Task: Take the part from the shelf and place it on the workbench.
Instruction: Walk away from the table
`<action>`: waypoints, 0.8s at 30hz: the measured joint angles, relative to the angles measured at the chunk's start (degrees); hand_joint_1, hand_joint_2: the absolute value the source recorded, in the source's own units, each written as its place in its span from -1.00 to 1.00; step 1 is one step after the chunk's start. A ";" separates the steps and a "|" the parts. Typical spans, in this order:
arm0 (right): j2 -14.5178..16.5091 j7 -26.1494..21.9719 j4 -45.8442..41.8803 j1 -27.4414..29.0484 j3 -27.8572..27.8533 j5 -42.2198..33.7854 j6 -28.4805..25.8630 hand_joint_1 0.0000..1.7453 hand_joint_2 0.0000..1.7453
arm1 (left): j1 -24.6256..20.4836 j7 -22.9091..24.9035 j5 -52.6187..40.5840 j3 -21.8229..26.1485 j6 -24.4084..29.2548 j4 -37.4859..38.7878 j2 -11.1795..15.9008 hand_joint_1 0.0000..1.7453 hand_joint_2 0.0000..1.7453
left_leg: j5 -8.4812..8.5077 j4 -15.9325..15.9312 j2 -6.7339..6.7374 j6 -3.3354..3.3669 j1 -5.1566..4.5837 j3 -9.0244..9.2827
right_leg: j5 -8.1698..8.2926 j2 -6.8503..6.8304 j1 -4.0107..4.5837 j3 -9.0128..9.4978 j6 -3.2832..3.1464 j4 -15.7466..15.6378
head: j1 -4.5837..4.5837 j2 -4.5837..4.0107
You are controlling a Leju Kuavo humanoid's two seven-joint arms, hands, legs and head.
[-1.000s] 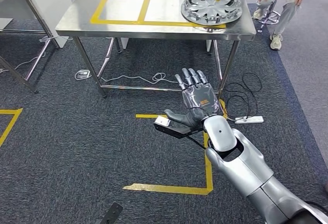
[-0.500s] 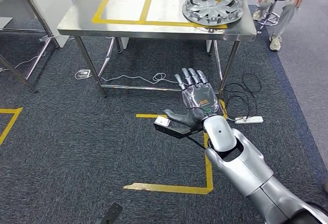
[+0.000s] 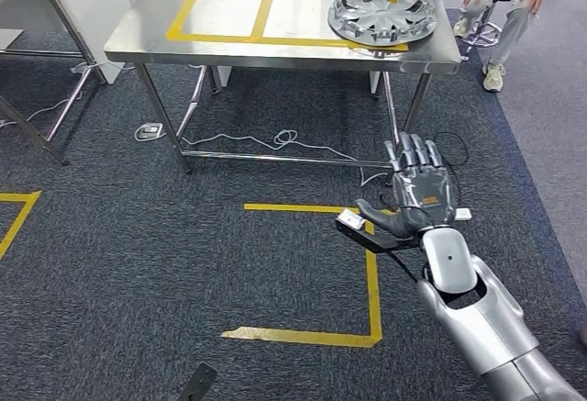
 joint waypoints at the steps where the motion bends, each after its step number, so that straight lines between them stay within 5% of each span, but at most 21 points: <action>1: -0.42 -0.08 -0.25 0.78 -0.92 0.18 -0.15 -1.00 -1.00 | 0.01 -0.01 0.02 0.01 0.02 0.00 0.03 -1.00 -1.00 | 0.00 0.00 0.01 0.00 0.00 -0.02 | 0.01 0.04 0.00 -0.03 0.02 0.00 | 0.00 0.01; 16: -1.99 0.24 -1.91 3.60 -4.75 1.46 -0.17 -1.00 -1.00 | -0.02 -0.05 0.08 0.00 0.12 0.00 0.06 -1.00 -1.00 | 0.11 0.01 0.05 0.10 0.00 -0.04 | 0.10 0.06 0.00 -0.12 0.07 0.00 | -0.02 0.00; 24: -5.31 1.83 -5.07 10.03 -10.28 3.37 -2.27 -1.00 -1.00 | 0.17 -0.30 0.69 0.01 0.50 0.00 0.08 -1.00 -1.00 | 0.12 0.03 -0.32 0.14 -0.02 -0.19 | 0.07 -0.34 -0.02 -0.11 0.13 -0.05 | -0.01 0.01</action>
